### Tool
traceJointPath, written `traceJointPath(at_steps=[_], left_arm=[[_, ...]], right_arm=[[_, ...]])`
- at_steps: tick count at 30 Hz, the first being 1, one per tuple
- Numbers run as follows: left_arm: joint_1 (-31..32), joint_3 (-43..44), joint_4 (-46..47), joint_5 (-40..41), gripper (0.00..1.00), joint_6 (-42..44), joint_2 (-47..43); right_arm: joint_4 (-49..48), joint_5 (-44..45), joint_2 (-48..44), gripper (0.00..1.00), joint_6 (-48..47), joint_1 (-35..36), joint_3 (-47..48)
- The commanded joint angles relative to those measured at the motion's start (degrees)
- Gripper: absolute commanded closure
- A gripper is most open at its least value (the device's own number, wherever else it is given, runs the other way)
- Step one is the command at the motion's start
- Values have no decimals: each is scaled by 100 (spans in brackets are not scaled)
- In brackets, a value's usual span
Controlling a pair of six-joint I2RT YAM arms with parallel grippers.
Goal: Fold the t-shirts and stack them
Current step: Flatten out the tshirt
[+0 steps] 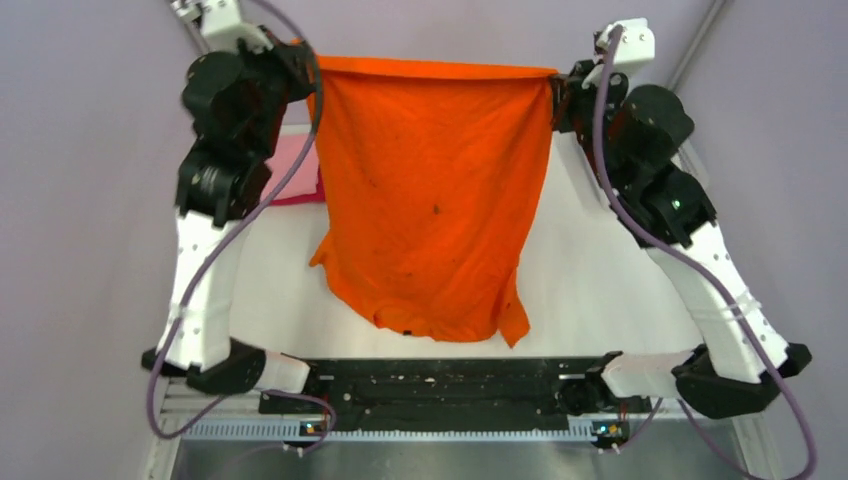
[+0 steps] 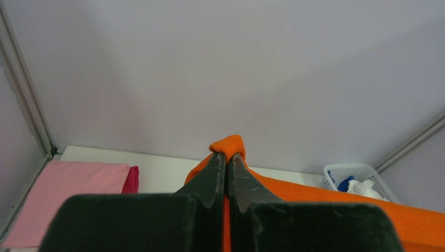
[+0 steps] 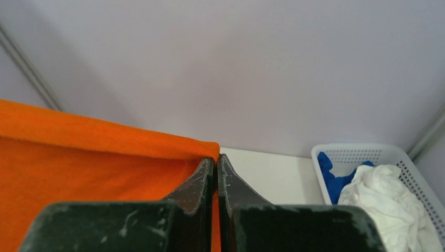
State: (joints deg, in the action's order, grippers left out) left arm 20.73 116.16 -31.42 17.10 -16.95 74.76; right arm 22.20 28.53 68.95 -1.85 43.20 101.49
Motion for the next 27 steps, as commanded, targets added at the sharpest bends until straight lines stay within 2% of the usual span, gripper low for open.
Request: traceJointPath(at_steps=[1, 6, 11, 13, 16, 18, 20, 21, 22, 24, 27], left_arm=[[-509, 917, 95, -78, 100, 281, 1325], [-1145, 2543, 495, -1122, 100, 115, 2501], [-1375, 2600, 1562, -1656, 100, -159, 2524], [-1387, 2599, 1633, -1678, 100, -151, 2468], [-1396, 2435, 1426, -1898, 100, -72, 2304], [-1396, 1785, 1454, -2189, 100, -72, 1943], [-1392, 653, 1664, -2622, 100, -66, 1376], [-1388, -247, 1730, -2675, 100, -88, 1044], [-1388, -721, 1750, -2659, 100, -95, 717], [-1388, -2464, 1714, -2271, 100, -191, 20], [-1388, -4952, 2184, -1905, 100, -875, -1032]], right_arm=[[-191, -1550, 628, 100, 310, -1504, 476], [-845, -2611, 1535, 100, 707, -2450, 1586], [-446, -3069, 2377, 100, 573, -2806, 3302], [-431, -3065, 2357, 100, 449, -2841, 3354], [-377, -3092, 1951, 100, 275, -2841, 2891], [-399, -2996, 1506, 100, 220, -2837, 2175], [-437, -2942, 924, 100, 39, -2843, 1220], [-473, -3044, 611, 100, 5, -2842, 649], [-546, -3216, 219, 100, 7, -2836, 72], [-709, -3381, -569, 100, 98, -2716, -1241], [-761, -3357, -1713, 100, 779, -2338, -3241]])
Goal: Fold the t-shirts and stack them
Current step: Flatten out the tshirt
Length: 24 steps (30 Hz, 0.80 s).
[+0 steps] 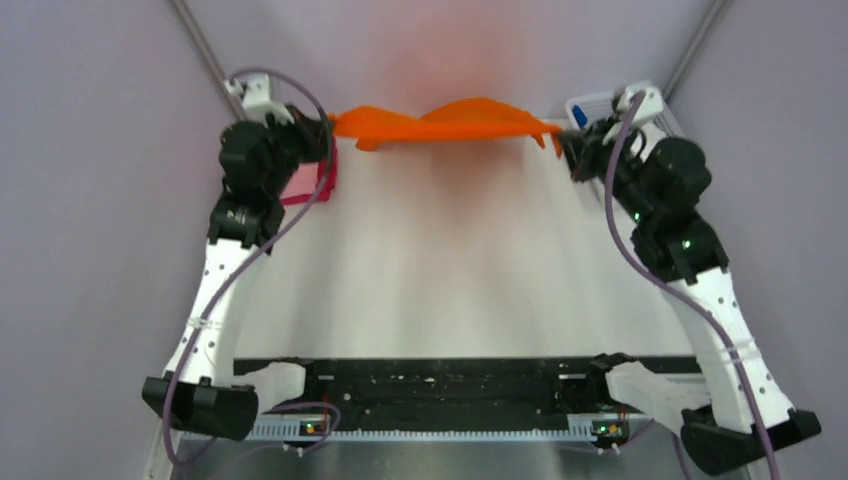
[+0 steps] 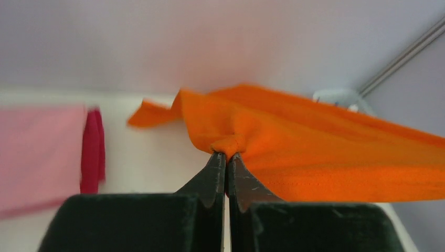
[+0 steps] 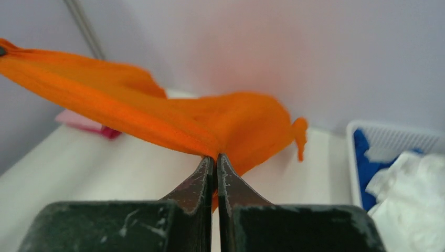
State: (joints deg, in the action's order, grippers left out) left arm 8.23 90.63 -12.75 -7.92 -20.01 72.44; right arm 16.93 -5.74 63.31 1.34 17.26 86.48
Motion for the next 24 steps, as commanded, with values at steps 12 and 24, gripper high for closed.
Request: traceJointPath(at_steps=[12, 24], left_arm=[[-120, -6672, 33, 698, 100, -2054, -1609], [-143, -5816, -1534, 3108, 100, -2878, -1051]], right_arm=[[-817, -813, -2388, 100, 3339, 2257, -6556], [-2553, -981, 799, 94, 3657, 4903, -5793]])
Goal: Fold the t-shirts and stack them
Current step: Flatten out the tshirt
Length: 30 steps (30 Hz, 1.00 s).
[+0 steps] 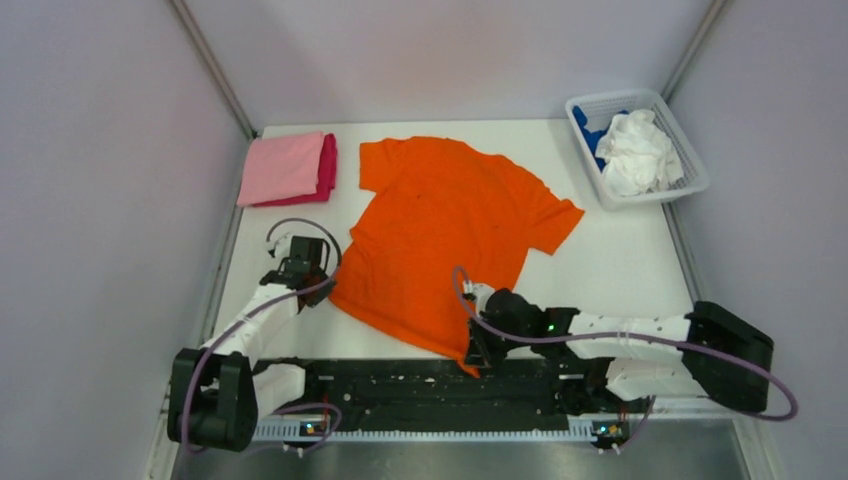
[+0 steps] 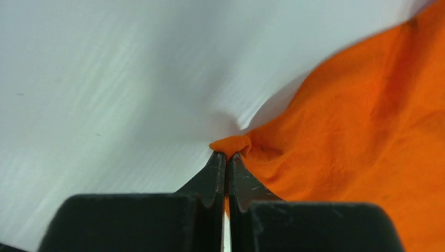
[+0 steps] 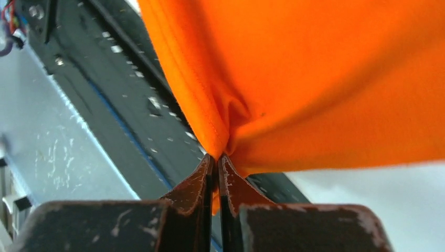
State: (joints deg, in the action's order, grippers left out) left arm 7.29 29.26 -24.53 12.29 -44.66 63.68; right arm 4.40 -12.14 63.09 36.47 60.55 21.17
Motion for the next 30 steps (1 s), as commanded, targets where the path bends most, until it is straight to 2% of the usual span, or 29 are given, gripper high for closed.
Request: traceJointPath(at_steps=[1, 2, 4, 5, 6, 7, 8, 10, 13, 16, 19, 20, 22, 24, 27, 30], left_arm=[[-63, 423, -503, 1306, 100, -486, -211], [-88, 537, -700, 1518, 99, -594, -235], [-112, 838, -1194, 1846, 65, -767, -278], [-115, 957, -1447, 1983, 54, -869, -308], [-121, 1071, -1631, 2085, 46, -925, -349], [-122, 1145, -1794, 2171, 19, -982, -418], [-122, 1207, -1926, 2228, 3, -1007, -504], [-122, 1327, -2146, 2250, 1, -1032, -721], [-122, 1406, -2051, 1853, 1, -753, -1143], [-122, 1221, -1194, 348, 1, -33, -1467], [-95, 795, -215, -1758, 1, -38, -1383], [-58, 654, 58, -2125, 1, -163, -1270], [154, 339, 564, -2448, 1, -365, -928], [320, 202, 879, -2603, 1, -471, -472], [486, 228, 1274, -2911, 1, -378, 273], [488, 369, 1335, -2642, 1, -357, 962]], right_arm=[[-1503, -519, 1137, 92, 86, 726, 941], [-1659, -737, 1472, 87, 5, 840, 1154], [-1723, -1214, 2022, 56, -260, 999, 1666], [-1624, -1394, 2213, 40, -381, 1018, 1924], [-1531, -1543, 2341, 18, -499, 1020, 2148], [-1451, -1707, 2392, 3, -594, 1020, 2310], [-1405, -1753, 2380, 2, -669, 1020, 2422], [-1268, -1638, 2155, 1, -854, 1025, 2510], [-610, -906, 1537, 1, -1131, 890, 2607], [-195, -438, 863, 1, -1018, 152, 2471], [-229, 114, 478, 1, -856, -869, 2235], [-290, 287, 474, 1, -799, -1198, 2204], [-383, 492, 707, 1, -618, -2098, 2284], [-668, 322, 1253, 1, -710, -2748, 2528], [-745, 276, 2460, 1, -1078, -3355, 3273], [-493, 209, 3705, 1, -1226, -3758, 4076]])
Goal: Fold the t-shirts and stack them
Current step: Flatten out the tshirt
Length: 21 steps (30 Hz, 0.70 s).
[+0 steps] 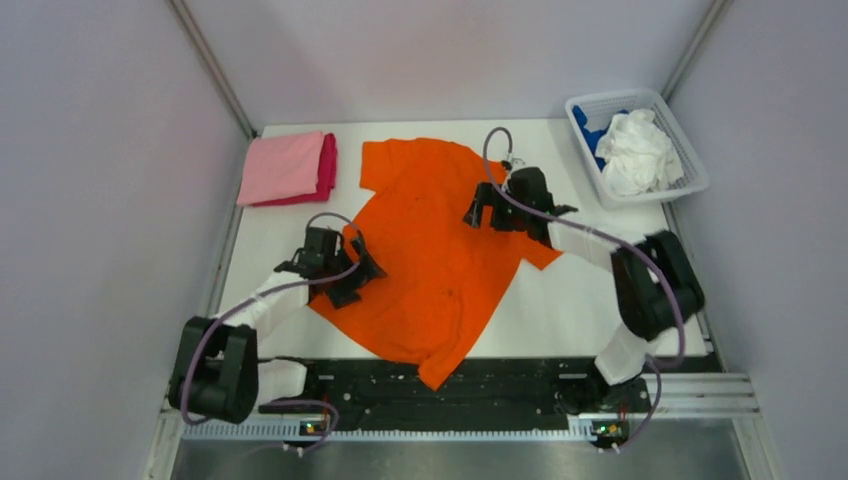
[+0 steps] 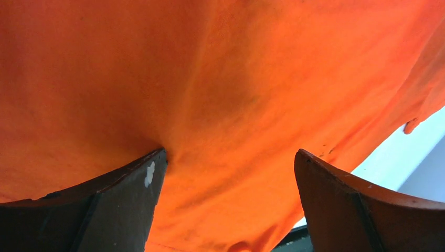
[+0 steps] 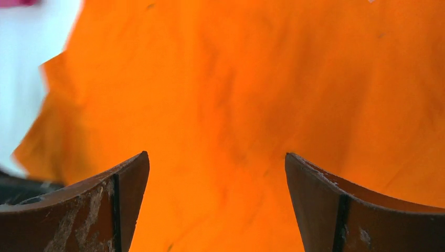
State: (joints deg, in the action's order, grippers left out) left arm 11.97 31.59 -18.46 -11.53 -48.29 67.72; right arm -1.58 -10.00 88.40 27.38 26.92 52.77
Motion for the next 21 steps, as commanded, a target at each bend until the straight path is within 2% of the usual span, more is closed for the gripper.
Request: traceJointPath(at_steps=[1, 4, 7, 10, 14, 17, 21], left_arm=[[-4, 234, 603, -116, 1, 13, 776], [-107, 615, 307, 288, 1, 97, 1492], [-221, 971, 393, 378, 1, 113, 2032], [-239, 1795, 121, 558, 1, 217, 2693], [-243, 2962, -322, 603, 1, 455, 3494], [-239, 3605, -426, 403, 1, 573, 3905], [-185, 4072, -472, 181, 1, 756, 4121]], right_arm=[[131, -76, 1413, 1, -358, -492, 1080], [150, 162, 1710, 1, -526, -588, 1166], [150, 380, 1585, 1, -503, -590, 722], [8, 418, 1091, 1, -74, -588, -183], [-293, 475, -76, 1, 890, -393, -1999], [204, 729, -1375, 1, 1491, 533, -2995], [1414, 1357, -2599, 1, 2831, 2556, -3177]])
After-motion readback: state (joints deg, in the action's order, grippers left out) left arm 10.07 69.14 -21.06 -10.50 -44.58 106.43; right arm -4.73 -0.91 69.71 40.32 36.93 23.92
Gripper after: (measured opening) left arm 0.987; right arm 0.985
